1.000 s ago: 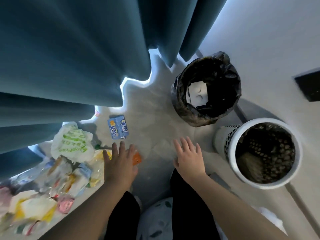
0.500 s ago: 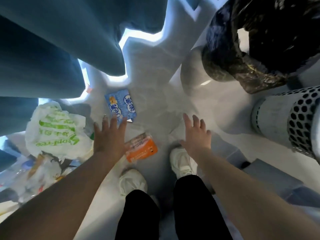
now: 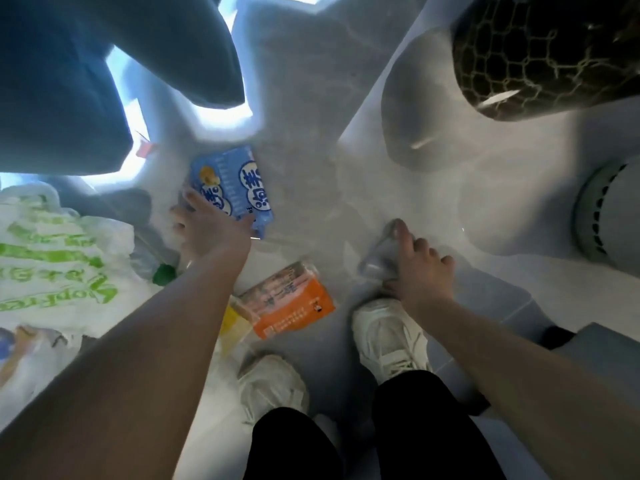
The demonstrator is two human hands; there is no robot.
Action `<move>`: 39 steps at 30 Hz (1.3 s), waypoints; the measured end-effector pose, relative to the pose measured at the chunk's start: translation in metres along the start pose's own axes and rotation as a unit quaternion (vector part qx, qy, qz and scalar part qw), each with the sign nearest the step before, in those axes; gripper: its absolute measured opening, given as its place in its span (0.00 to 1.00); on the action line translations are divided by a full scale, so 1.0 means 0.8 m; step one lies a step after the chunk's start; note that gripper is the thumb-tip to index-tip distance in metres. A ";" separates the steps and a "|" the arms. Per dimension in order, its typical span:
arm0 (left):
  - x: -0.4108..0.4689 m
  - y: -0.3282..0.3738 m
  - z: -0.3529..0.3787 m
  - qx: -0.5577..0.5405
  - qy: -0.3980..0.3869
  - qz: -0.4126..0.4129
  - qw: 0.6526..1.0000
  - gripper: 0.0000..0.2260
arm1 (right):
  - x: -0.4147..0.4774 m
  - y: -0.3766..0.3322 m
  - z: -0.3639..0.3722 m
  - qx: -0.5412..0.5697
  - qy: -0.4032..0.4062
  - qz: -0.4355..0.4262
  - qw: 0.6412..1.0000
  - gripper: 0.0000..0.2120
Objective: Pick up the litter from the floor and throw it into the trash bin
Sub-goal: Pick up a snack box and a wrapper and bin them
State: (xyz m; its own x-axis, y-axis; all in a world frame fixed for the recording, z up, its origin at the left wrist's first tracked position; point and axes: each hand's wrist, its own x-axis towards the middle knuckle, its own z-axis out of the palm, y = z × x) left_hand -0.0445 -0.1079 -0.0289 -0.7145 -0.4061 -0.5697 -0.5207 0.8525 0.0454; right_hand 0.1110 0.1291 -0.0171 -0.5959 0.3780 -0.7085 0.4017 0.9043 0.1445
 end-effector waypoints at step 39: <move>-0.293 0.496 -0.180 -0.205 -0.293 0.105 0.928 0.09 | -0.043 0.325 -0.456 0.547 0.113 0.098 0.824 0.08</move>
State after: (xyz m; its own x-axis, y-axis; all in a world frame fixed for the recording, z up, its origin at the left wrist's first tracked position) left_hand -0.1509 0.2783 0.2411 -0.5066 0.1062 -0.8556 -0.6182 0.6470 0.4464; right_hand -0.0175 0.4234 0.2966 -0.5100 0.6340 -0.5813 0.8182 0.1490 -0.5553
